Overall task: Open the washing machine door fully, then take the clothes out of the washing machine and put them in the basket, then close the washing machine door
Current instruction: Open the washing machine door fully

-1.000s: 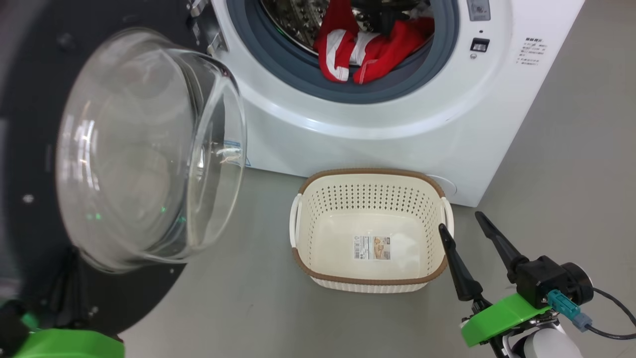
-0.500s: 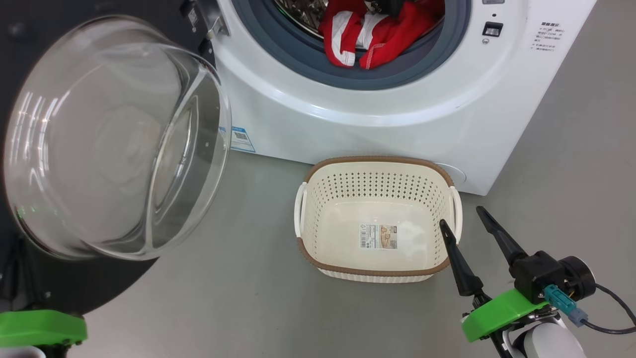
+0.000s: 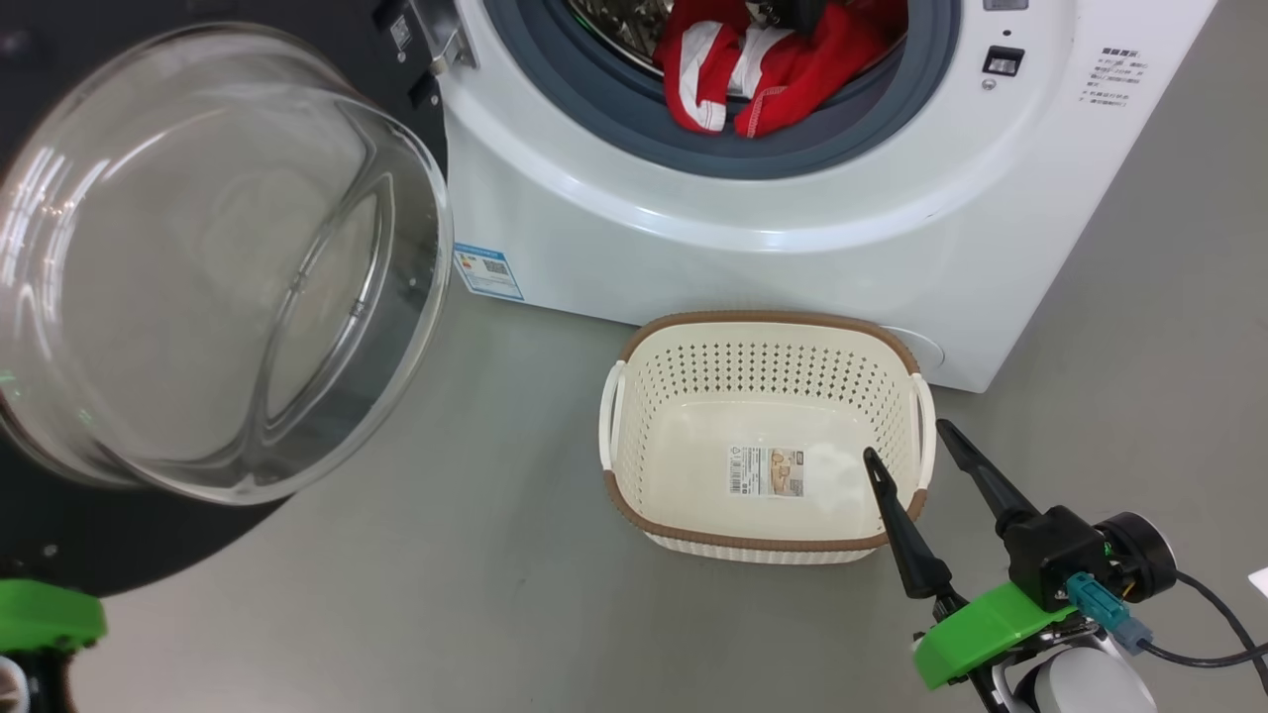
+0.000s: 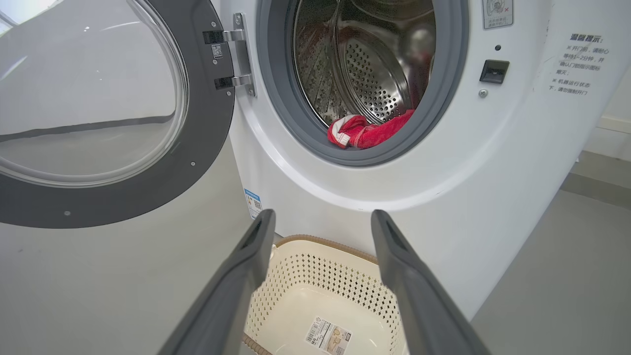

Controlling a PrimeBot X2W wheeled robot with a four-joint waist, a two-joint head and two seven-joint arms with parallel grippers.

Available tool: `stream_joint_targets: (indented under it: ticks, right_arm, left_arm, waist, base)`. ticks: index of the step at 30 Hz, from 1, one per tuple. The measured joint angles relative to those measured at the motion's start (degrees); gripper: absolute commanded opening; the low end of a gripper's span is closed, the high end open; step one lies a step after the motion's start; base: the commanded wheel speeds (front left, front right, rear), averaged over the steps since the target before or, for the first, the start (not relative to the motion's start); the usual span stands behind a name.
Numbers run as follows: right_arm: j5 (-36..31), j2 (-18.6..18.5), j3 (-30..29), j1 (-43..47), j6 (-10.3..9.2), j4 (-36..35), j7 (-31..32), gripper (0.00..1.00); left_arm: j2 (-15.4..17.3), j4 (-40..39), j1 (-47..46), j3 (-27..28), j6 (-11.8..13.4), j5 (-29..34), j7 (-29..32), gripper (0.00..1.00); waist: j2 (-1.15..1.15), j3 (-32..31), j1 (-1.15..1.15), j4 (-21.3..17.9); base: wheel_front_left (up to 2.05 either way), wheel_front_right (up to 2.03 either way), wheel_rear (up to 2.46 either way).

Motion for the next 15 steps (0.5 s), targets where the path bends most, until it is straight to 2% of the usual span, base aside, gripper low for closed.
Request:
stream_joint_targets:
  ticks: [15]
  right_arm:
    - [-2.1, -0.1, 0.1, -2.2, 0.00, 0.6, 0.0, 1.00]
  left_arm:
    - [0.0, 9.3, -10.2, 7.6, -4.0, 3.4, 0.0, 0.00]
  waist:
    - [0.00, 2.6, 0.00, 0.3]
  base:
    - [0.00, 0.00, 0.00]
